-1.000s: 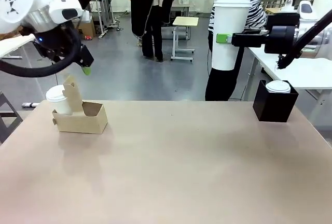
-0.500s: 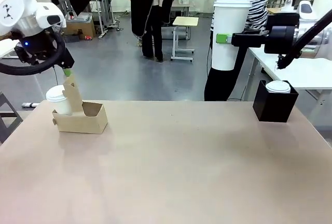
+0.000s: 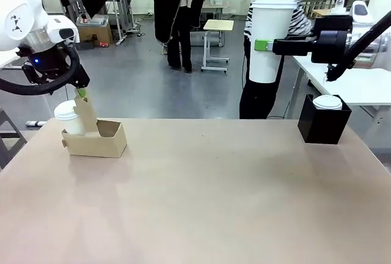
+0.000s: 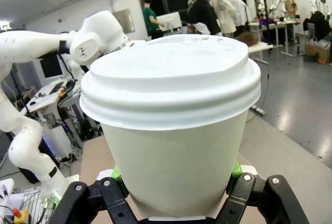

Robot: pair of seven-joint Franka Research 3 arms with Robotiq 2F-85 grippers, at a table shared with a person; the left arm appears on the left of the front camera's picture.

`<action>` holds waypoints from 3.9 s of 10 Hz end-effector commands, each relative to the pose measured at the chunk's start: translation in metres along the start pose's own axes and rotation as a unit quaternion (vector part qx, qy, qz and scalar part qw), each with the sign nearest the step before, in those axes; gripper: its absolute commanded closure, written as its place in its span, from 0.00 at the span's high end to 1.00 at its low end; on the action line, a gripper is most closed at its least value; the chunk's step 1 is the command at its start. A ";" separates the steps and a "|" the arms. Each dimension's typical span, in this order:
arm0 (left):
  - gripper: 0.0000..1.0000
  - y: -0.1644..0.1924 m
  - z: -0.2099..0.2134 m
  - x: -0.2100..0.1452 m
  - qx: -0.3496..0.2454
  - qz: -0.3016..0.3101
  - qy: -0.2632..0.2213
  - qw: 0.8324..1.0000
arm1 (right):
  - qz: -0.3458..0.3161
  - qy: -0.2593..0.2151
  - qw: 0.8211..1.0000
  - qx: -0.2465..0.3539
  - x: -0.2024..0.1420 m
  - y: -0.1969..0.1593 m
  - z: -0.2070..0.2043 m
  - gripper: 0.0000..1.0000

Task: Pour a drink into a cup and package it in a carrier.
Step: Position the Cup Carrier in the center of the table.

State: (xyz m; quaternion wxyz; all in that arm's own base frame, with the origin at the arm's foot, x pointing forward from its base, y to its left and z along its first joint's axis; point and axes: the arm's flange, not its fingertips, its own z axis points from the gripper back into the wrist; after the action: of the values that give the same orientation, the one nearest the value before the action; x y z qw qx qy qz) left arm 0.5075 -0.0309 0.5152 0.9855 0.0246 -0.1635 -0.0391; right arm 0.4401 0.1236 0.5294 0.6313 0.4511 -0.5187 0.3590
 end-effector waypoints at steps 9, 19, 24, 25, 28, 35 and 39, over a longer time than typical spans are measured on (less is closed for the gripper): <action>0.26 -0.008 -0.022 0.033 -0.011 0.025 0.025 0.999 | 0.013 -0.012 1.000 -0.006 0.001 0.000 -0.005 0.80; 0.00 -0.014 -0.025 0.029 -0.021 0.021 0.044 0.999 | 0.013 -0.012 1.000 -0.006 0.001 0.000 -0.005 0.80; 0.02 -0.046 0.013 0.034 -0.022 0.067 0.057 0.996 | 0.013 -0.012 1.000 -0.006 0.001 0.000 -0.005 0.80; 0.02 -0.069 0.031 0.036 -0.038 0.074 0.058 0.995 | 0.013 -0.012 1.000 -0.006 0.001 0.000 -0.005 0.80; 0.02 -0.149 0.070 0.035 -0.040 0.076 0.053 0.995 | 0.013 -0.012 1.000 -0.006 0.001 0.000 -0.005 0.80; 0.02 -0.309 0.026 0.021 -0.036 0.062 0.088 0.994 | 0.013 -0.012 1.000 -0.006 0.001 0.000 -0.005 0.80; 0.02 -0.332 0.016 -0.002 -0.015 0.061 0.099 0.993 | 0.013 -0.012 1.000 -0.006 0.001 0.000 -0.005 0.80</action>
State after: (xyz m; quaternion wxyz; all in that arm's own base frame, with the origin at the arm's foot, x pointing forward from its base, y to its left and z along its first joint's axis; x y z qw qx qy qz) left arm 0.4804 -0.3624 0.5056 0.9982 -0.0101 -0.0593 0.0062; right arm 0.4402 0.1236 0.5296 0.6316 0.4503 -0.5188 0.3594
